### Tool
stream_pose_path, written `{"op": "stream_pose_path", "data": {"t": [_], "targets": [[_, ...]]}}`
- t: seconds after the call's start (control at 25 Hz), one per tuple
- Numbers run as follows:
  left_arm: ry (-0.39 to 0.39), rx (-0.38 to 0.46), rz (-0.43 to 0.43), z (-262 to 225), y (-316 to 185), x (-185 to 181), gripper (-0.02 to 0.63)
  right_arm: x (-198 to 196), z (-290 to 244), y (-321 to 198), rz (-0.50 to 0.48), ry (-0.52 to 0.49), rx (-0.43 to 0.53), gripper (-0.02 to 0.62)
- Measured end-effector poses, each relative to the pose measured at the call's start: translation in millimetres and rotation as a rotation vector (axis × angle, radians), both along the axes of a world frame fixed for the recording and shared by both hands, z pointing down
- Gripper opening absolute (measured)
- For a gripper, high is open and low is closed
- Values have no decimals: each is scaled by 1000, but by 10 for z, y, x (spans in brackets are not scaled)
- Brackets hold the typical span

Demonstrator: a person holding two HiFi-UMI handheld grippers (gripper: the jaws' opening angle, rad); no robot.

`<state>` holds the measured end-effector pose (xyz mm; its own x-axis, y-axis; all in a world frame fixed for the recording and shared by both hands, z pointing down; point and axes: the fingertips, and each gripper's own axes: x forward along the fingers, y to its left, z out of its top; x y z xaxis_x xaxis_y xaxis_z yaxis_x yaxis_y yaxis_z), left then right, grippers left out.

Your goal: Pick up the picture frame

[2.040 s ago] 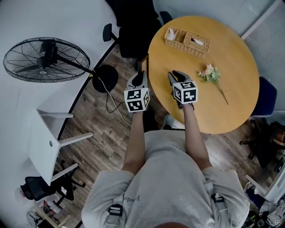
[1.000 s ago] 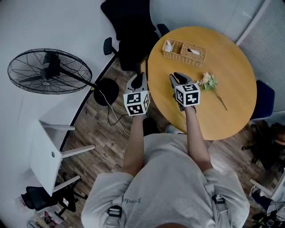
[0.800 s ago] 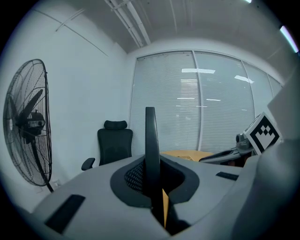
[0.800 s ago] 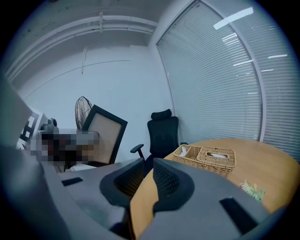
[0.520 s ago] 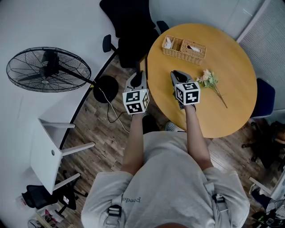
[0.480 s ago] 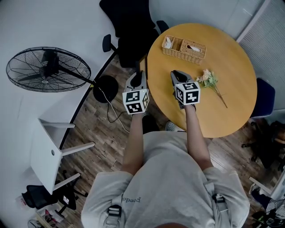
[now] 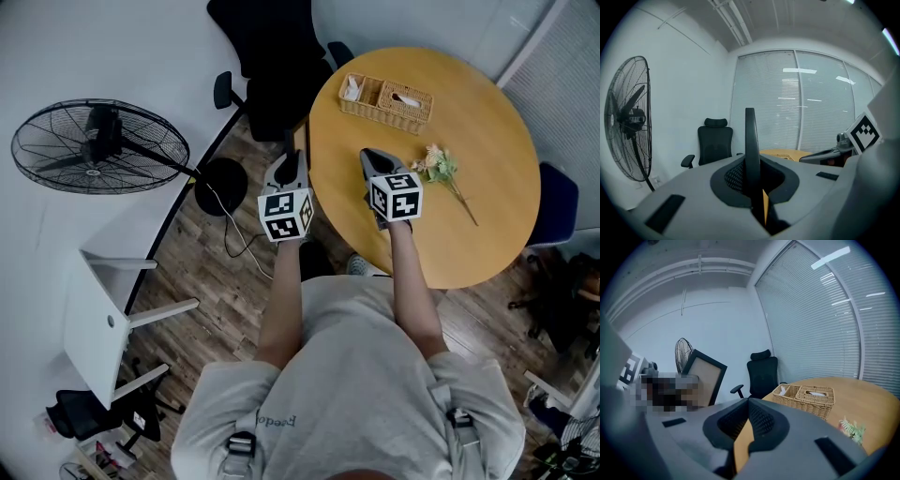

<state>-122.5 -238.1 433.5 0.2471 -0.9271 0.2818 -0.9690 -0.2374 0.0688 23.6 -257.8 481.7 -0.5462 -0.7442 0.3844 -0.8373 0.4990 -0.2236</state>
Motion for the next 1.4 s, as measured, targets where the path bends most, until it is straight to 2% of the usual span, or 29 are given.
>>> {"op": "stream_pose_path", "data": {"t": [1.4], "targets": [[1, -8, 18, 54, -78, 44, 41, 60, 85, -56, -8, 18, -14, 23]]}}
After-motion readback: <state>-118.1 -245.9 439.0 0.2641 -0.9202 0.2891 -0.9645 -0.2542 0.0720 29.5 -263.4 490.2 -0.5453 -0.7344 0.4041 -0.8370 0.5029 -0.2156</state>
